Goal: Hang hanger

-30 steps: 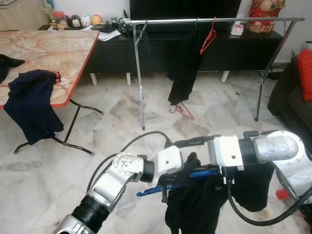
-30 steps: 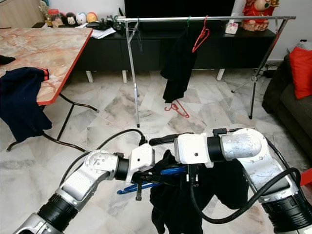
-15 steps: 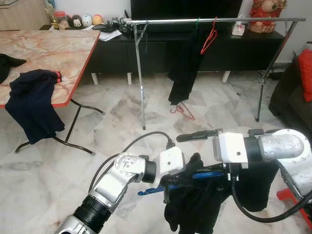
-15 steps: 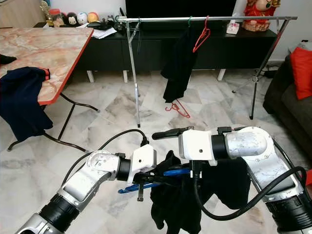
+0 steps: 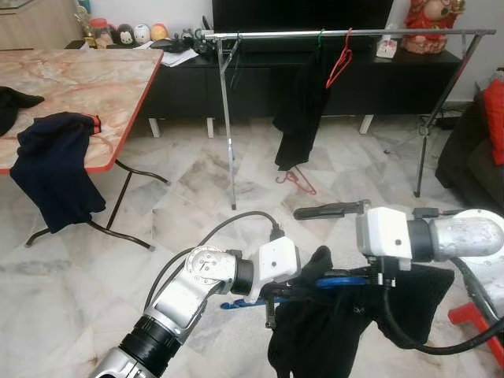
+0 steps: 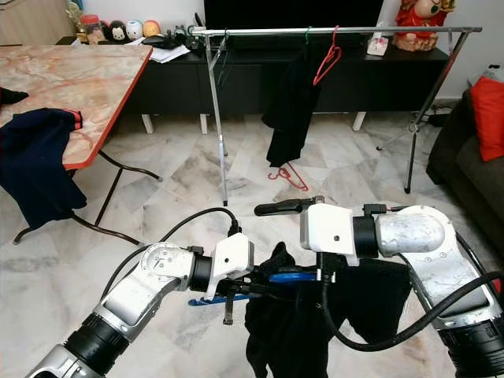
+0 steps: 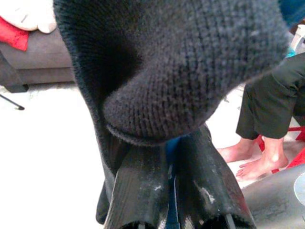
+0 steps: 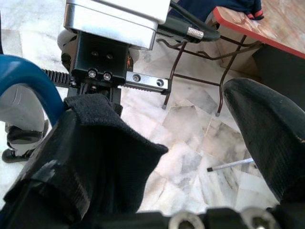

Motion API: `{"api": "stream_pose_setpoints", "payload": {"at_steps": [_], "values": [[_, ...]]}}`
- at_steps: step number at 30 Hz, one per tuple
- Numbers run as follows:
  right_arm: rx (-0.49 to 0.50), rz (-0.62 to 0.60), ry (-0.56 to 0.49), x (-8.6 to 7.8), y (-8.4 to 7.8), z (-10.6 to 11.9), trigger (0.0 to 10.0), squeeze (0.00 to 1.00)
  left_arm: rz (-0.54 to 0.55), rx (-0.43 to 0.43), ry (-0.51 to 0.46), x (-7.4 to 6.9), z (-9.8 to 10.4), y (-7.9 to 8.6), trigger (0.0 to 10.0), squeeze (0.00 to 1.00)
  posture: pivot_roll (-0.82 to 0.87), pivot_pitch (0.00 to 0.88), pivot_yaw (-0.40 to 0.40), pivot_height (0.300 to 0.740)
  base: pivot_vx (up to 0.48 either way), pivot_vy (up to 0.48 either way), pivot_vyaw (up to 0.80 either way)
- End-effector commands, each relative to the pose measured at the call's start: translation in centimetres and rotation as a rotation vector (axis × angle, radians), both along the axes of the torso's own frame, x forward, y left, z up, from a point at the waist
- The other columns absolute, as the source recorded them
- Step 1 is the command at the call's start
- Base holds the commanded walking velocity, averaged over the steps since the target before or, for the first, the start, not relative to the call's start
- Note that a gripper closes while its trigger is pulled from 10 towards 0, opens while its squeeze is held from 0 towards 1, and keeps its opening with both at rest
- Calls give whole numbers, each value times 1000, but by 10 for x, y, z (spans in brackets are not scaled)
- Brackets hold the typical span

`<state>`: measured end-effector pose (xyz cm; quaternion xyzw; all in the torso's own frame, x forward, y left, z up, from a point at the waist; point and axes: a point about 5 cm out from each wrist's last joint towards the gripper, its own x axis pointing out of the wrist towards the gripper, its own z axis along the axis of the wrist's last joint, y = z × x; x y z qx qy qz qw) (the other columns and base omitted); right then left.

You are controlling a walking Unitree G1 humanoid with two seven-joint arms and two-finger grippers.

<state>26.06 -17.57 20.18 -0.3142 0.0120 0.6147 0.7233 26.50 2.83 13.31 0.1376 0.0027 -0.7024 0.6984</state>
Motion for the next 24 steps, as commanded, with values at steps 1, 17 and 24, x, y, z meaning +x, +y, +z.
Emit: {"api": "stream_pose_setpoints", "payload": {"at_steps": [1,17,24], "values": [[-83,140,178,-24,7,-31,10000,1000,250,-105,-75,34,32,32,10000,0,-105,0,2,740,0,0,0],[-199,286,375,-60,0,-54,10000,0,249,-92,-82,33,30,35,10000,0,-104,7,6,740,0,0,0],[-265,324,478,-74,-11,-65,10000,0,246,-96,-81,31,27,30,10000,0,-121,9,2,740,0,0,0]]}}
